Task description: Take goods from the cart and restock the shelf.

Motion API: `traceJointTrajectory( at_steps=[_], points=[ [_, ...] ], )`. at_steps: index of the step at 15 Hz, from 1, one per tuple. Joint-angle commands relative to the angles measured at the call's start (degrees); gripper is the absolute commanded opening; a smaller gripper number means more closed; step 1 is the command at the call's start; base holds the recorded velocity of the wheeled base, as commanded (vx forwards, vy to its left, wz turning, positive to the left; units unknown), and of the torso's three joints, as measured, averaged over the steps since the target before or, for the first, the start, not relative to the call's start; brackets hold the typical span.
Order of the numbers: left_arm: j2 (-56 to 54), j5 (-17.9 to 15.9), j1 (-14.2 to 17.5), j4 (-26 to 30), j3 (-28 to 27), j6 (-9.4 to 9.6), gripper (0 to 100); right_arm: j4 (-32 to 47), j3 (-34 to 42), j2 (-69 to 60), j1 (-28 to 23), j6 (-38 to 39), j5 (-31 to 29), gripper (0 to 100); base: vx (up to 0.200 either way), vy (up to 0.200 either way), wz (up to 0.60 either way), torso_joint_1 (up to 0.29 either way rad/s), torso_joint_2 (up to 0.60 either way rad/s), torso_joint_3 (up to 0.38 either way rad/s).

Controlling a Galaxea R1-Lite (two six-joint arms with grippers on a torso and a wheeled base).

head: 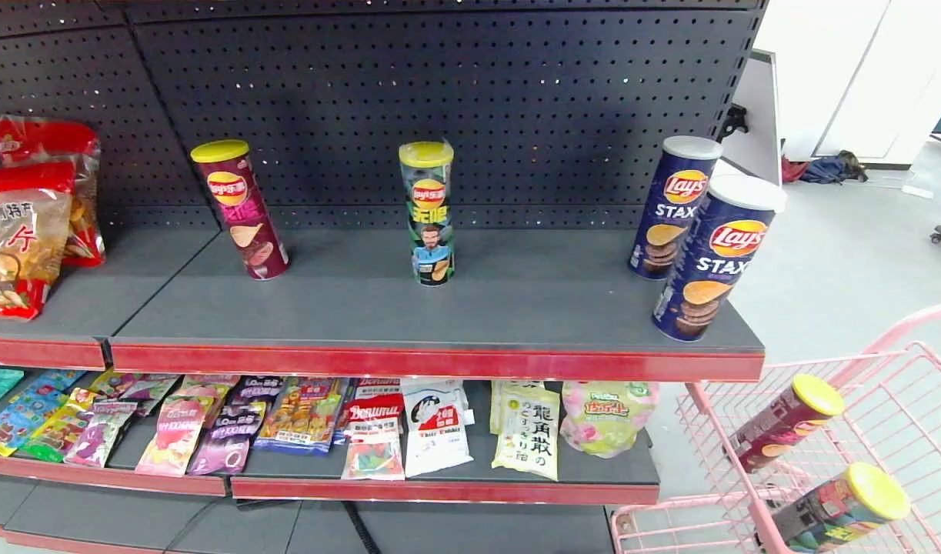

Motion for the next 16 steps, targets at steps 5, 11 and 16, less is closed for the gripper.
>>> traceJointTrajectory(
  at_steps=[5,11,16],
  points=[
    [0.05,0.0,0.04,-0.01,0.0,-0.01,100,0.0,-0.09,0.0,0.04,-0.02,0.02,100,0.0,-0.08,0.0,0.003,0.0,0.002],
    [0.05,0.0,0.04,-0.01,0.0,-0.01,100,0.0,0.0,0.09,0.13,0.07,0.02,100,0.0,0.0,-0.6,0.001,0.0,0.004],
    [0.05,0.0,0.04,-0.01,0.0,-0.01,100,0.0,0.0,0.0,0.04,0.16,0.02,100,0.0,0.0,-0.6,0.003,0.0,0.003]
  ],
)
